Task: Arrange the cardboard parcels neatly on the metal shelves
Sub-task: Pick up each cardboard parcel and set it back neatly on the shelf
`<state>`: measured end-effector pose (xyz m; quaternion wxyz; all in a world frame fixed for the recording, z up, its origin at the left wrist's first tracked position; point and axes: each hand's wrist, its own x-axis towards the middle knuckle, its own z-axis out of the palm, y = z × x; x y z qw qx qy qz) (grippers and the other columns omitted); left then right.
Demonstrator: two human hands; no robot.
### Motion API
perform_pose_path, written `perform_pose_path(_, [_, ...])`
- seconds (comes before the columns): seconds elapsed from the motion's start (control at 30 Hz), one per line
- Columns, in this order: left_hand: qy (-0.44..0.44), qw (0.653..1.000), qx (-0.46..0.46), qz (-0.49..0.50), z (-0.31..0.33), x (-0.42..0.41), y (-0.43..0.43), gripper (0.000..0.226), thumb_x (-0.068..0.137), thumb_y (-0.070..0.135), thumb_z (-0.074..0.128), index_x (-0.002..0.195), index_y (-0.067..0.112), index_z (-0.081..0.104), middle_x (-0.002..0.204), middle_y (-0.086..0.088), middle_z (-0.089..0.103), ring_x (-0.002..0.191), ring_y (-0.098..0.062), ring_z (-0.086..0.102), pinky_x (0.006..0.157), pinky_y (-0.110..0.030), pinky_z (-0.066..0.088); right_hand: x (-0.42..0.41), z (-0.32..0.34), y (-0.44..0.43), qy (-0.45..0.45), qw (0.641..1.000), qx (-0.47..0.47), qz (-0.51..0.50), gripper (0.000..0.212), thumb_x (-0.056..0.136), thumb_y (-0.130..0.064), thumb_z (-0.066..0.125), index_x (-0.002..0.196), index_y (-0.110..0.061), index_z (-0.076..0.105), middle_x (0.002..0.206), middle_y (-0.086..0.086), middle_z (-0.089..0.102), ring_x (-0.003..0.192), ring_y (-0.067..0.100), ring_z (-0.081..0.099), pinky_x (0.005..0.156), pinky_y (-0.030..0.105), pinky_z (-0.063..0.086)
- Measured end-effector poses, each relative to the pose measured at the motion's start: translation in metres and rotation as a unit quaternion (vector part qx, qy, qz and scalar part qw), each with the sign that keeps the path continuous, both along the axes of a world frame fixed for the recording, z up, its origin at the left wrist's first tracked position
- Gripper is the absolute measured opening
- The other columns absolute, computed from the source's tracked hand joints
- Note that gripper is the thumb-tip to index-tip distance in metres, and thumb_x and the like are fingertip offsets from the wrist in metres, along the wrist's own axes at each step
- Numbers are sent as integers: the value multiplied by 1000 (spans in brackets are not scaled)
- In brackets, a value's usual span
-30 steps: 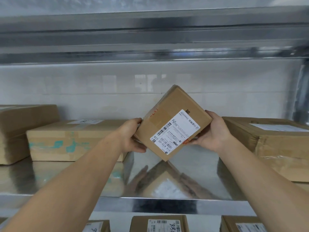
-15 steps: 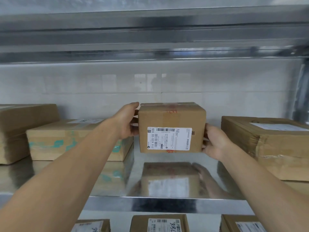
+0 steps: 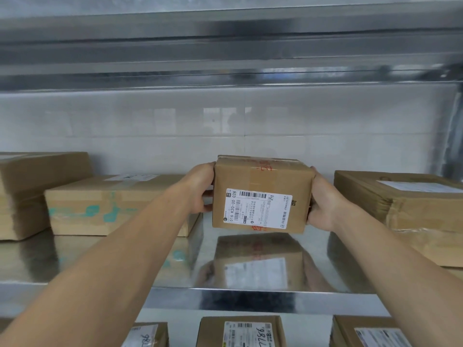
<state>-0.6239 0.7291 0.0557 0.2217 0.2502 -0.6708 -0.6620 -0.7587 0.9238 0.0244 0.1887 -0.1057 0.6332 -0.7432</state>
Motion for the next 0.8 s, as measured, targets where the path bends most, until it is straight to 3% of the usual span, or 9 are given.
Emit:
perform_pose_path(0.23, [0, 1000, 0, -1, 1, -2, 0, 24, 96, 30, 51, 74, 24, 60, 81, 0, 62, 77, -25, 60, 74, -36, 52, -5, 2, 1, 15, 1000, 10, 11, 51, 102, -67, 38, 95, -31, 74, 97, 5, 80, 94, 29, 75, 76, 46, 58])
perform_pose_path(0.43, [4, 1000, 10, 3, 0, -3, 2, 19, 94, 27, 51, 78, 24, 61, 86, -1, 62, 85, -27, 61, 91, -44, 51, -5, 5, 2, 31, 999, 18, 22, 36, 99, -60, 49, 98, -32, 71, 101, 5, 80, 94, 30, 76, 78, 48, 59])
perform_pose_path(0.5, [-2, 1000, 13, 7, -1, -3, 1, 19, 94, 28, 51, 77, 24, 60, 82, -1, 63, 85, -27, 62, 91, -43, 52, -6, 4, 2, 33, 999, 21, 28, 33, 98, -58, 50, 99, -31, 70, 104, 6, 79, 94, 30, 75, 78, 48, 59])
perform_pose_path(0.6, [-17, 1000, 15, 10, -3, -6, -2, 26, 93, 35, 51, 70, 23, 58, 73, 0, 65, 81, -27, 63, 81, -39, 54, -5, 4, 2, 27, 998, 17, 45, 30, 97, -57, 53, 102, -33, 70, 106, 7, 79, 97, 31, 75, 83, 52, 59])
perform_pose_path(0.73, [-47, 999, 19, 2, -1, -8, -6, 39, 87, 54, 55, 62, 24, 57, 63, -1, 66, 84, -30, 64, 91, -49, 50, -5, 4, 3, 8, 999, -1, 53, 21, 96, -48, 57, 95, -30, 69, 103, 8, 75, 95, 32, 72, 89, 60, 55])
perform_pose_path(0.8, [-63, 998, 25, -8, 0, -7, -9, 44, 81, 63, 56, 63, 23, 59, 64, -3, 68, 85, -32, 66, 83, -48, 50, -6, 3, 4, 7, 999, -5, 53, 19, 97, -41, 56, 90, -27, 67, 103, 10, 69, 95, 34, 68, 91, 70, 50])
